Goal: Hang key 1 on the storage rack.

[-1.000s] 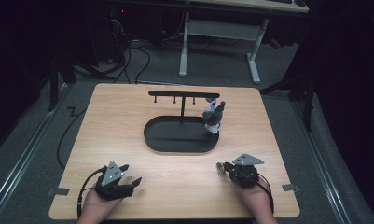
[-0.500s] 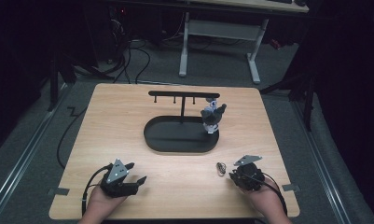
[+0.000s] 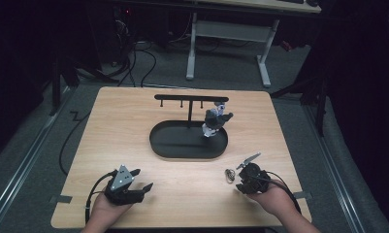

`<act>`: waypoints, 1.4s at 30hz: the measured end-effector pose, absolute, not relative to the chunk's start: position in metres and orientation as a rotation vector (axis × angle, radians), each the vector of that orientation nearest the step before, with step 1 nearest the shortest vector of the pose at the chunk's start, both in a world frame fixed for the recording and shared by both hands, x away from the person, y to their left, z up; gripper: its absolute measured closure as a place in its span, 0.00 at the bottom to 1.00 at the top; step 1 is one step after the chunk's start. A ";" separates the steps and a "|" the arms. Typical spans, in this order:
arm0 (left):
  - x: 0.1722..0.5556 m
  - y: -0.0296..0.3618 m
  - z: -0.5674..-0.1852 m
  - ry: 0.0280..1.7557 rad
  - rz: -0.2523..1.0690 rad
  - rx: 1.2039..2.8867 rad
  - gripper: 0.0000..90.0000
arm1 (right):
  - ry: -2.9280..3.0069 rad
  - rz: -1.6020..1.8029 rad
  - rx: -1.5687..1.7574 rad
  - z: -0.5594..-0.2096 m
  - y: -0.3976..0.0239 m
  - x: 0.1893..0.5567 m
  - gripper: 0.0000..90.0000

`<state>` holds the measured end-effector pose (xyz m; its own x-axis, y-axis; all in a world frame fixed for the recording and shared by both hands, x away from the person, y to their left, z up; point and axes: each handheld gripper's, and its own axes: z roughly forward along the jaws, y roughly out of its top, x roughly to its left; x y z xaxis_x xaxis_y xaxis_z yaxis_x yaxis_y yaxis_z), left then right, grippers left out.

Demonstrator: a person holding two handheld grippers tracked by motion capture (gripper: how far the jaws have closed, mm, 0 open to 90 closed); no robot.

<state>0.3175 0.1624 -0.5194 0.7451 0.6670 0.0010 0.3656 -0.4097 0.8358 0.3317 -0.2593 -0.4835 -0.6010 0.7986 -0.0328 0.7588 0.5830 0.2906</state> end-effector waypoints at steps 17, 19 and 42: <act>0.318 0.165 -0.519 0.784 0.423 2.031 0.34 | 2.701 0.267 1.287 -0.482 -0.226 0.364 0.63; 0.318 0.165 -0.518 0.785 0.421 2.032 0.34 | 2.704 0.247 1.283 -0.485 -0.224 0.365 0.63; 0.318 0.165 -0.519 0.785 0.421 2.031 0.34 | 2.737 0.312 1.335 -0.486 -0.229 0.373 0.78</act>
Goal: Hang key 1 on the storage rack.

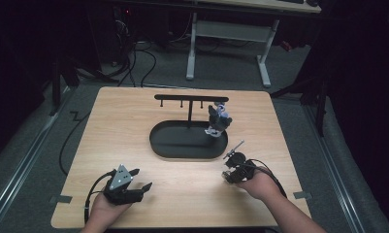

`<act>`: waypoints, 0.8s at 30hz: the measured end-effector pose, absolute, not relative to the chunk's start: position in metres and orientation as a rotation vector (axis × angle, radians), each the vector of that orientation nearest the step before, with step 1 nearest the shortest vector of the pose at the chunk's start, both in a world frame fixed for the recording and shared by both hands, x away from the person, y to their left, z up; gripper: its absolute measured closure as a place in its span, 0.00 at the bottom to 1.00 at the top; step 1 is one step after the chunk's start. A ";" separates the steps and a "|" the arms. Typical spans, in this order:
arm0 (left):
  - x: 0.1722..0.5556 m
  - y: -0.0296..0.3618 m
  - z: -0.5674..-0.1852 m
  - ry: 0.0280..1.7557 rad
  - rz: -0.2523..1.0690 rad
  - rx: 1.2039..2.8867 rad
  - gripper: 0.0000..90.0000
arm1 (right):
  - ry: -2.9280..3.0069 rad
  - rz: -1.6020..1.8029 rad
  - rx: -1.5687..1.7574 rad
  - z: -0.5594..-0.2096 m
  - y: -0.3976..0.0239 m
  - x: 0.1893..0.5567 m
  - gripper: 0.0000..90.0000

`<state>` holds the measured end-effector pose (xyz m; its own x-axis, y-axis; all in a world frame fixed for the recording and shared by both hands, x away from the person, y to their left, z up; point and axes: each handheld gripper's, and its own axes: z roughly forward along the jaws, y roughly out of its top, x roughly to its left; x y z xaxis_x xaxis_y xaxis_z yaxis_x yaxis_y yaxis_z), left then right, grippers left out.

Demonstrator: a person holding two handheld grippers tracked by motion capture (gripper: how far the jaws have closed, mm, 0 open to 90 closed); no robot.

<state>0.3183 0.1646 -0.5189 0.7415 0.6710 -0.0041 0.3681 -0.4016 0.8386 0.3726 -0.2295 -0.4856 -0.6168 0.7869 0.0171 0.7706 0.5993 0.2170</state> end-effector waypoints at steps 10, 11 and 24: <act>0.318 0.164 -0.519 0.783 0.420 2.032 0.34 | 2.722 0.327 1.347 -0.486 -0.234 0.370 0.79; 0.318 0.164 -0.519 0.782 0.420 2.032 0.34 | 2.722 0.332 1.346 -0.485 -0.235 0.370 0.79; 0.318 0.164 -0.519 0.778 0.420 2.031 0.34 | 2.698 0.356 1.379 -0.485 -0.240 0.368 0.80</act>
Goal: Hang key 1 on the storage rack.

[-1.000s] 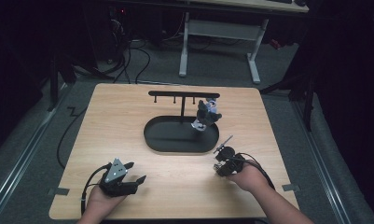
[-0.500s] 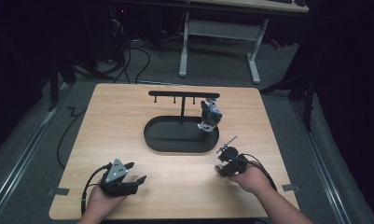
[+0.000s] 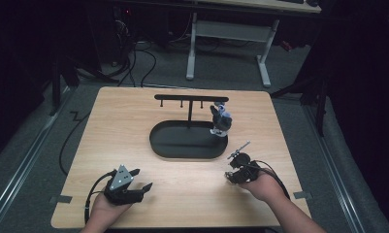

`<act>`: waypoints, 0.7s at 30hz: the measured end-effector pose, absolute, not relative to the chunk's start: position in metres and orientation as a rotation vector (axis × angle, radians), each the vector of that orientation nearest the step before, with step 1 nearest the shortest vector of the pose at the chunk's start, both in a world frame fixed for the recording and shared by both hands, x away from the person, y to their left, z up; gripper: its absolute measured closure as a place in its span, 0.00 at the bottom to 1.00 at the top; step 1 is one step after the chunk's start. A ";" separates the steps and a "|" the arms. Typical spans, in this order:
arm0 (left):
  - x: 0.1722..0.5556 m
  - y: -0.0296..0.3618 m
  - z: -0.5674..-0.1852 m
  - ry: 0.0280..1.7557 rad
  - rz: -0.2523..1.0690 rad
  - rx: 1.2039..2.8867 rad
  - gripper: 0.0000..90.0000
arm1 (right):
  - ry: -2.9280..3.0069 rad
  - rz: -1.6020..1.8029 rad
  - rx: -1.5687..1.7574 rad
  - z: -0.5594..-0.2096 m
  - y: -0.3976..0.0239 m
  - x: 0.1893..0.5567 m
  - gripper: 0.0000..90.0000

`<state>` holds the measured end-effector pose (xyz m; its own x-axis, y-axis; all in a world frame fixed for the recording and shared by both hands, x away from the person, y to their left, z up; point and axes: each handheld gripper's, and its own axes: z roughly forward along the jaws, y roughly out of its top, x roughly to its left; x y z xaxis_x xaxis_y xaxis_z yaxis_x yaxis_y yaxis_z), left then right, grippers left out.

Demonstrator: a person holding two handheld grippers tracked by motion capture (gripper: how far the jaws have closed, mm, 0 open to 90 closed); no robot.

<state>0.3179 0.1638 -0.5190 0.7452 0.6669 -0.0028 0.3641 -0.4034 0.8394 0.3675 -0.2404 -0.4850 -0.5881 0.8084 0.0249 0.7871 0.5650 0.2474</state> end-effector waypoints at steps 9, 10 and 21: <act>0.318 0.163 -0.519 0.773 0.419 2.038 0.34 | 2.692 0.361 1.365 -0.484 -0.242 0.366 0.80; 0.318 0.163 -0.519 0.772 0.419 2.039 0.34 | 2.696 0.366 1.363 -0.484 -0.242 0.366 0.80; 0.318 0.163 -0.520 0.772 0.420 2.037 0.34 | 2.679 0.358 1.408 -0.484 -0.246 0.367 0.73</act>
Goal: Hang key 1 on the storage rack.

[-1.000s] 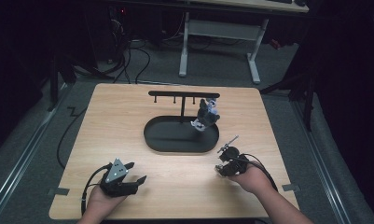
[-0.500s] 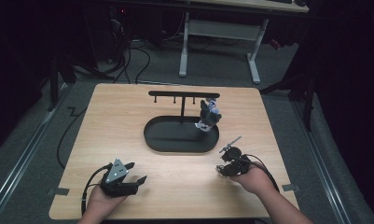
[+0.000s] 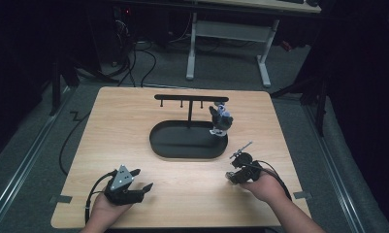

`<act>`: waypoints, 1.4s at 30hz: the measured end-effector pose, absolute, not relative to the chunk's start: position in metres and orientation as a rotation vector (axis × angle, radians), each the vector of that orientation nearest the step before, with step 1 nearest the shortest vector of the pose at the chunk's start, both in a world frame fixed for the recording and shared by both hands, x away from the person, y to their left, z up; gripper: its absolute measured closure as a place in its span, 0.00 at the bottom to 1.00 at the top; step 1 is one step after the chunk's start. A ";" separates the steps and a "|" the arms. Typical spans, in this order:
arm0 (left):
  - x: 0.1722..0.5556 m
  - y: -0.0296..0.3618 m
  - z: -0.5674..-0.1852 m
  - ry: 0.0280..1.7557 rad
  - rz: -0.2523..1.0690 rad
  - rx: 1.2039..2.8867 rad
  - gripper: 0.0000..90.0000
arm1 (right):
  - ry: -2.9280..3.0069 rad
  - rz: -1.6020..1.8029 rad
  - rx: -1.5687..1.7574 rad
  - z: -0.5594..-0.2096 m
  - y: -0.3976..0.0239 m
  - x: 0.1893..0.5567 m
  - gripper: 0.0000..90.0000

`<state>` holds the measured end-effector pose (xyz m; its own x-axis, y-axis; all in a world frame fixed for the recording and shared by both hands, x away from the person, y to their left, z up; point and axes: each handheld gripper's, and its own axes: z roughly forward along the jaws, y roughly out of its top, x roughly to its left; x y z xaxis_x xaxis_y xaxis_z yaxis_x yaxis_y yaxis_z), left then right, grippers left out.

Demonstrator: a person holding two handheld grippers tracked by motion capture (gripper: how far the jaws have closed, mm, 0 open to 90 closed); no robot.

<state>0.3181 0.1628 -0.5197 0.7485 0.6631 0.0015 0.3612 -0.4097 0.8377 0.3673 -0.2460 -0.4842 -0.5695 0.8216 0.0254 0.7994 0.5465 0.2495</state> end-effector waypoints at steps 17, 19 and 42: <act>0.318 0.163 -0.520 0.769 0.417 2.038 0.34 | 2.706 0.285 1.309 -0.489 -0.236 0.365 0.76; 0.318 0.163 -0.520 0.769 0.418 2.039 0.34 | 2.714 0.289 1.314 -0.489 -0.235 0.365 0.76; 0.318 0.163 -0.519 0.763 0.415 2.040 0.35 | 2.662 0.374 1.360 -0.482 -0.243 0.367 0.76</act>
<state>0.3175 0.1626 -0.5194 0.7541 0.6567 0.0017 0.3576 -0.4128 0.8377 0.3669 -0.2431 -0.4822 -0.5859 0.8104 -0.0025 0.7783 0.5635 0.2768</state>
